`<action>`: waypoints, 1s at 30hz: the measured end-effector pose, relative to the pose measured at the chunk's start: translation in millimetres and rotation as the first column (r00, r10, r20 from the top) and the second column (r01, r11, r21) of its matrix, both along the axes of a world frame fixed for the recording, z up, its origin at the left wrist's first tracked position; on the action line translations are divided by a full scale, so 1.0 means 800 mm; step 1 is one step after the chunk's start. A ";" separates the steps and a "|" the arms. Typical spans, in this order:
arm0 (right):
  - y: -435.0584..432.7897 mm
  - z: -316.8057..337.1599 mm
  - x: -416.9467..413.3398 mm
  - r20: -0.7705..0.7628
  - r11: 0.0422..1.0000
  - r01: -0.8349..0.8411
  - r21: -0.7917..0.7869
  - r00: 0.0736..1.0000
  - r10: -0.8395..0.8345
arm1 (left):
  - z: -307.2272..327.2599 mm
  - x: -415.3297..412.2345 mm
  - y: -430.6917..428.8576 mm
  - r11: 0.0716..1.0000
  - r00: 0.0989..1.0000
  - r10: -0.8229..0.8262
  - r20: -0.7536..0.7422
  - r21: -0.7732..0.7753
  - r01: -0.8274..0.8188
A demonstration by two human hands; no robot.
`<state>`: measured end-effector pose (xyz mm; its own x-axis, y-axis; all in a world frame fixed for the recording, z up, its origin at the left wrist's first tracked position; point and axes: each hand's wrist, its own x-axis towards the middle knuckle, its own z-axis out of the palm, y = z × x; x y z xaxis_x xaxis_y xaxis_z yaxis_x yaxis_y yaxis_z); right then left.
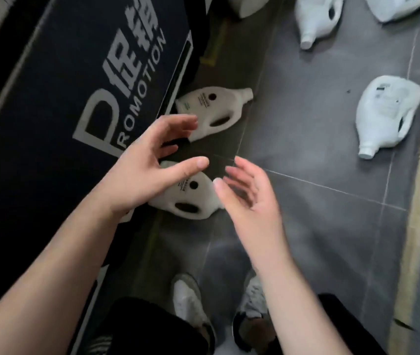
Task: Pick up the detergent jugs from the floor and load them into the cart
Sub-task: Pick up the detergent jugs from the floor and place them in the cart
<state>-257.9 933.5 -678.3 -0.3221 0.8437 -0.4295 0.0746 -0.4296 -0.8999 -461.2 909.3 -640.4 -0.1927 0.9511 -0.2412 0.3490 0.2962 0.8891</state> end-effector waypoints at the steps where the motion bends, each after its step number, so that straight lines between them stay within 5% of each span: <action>1: -0.006 -0.036 -0.009 -0.003 1.000 0.010 -0.029 1.000 -0.010 | -0.030 -0.005 0.004 0.999 0.999 -0.028 -0.033 -0.016 0.028; 5: -0.036 -0.172 -0.048 0.000 0.978 0.069 -0.198 0.998 -0.070 | -0.154 -0.024 0.028 0.984 0.970 -0.163 -0.178 -0.096 0.147; 10: -0.047 -0.305 -0.085 0.100 0.830 0.320 -0.457 0.946 -0.309 | -0.291 -0.043 0.053 0.934 0.905 -0.331 -0.267 -0.231 0.273; 19: -0.077 -0.404 -0.121 0.401 0.580 0.501 -0.643 0.865 -0.302 | -0.420 -0.068 0.085 0.760 0.715 -0.606 -0.349 -0.518 0.392; 30: -0.062 -0.441 -0.117 0.345 0.643 0.388 -0.661 0.917 -0.200 | -0.479 -0.070 0.078 0.685 0.551 -0.695 -0.462 -0.658 0.311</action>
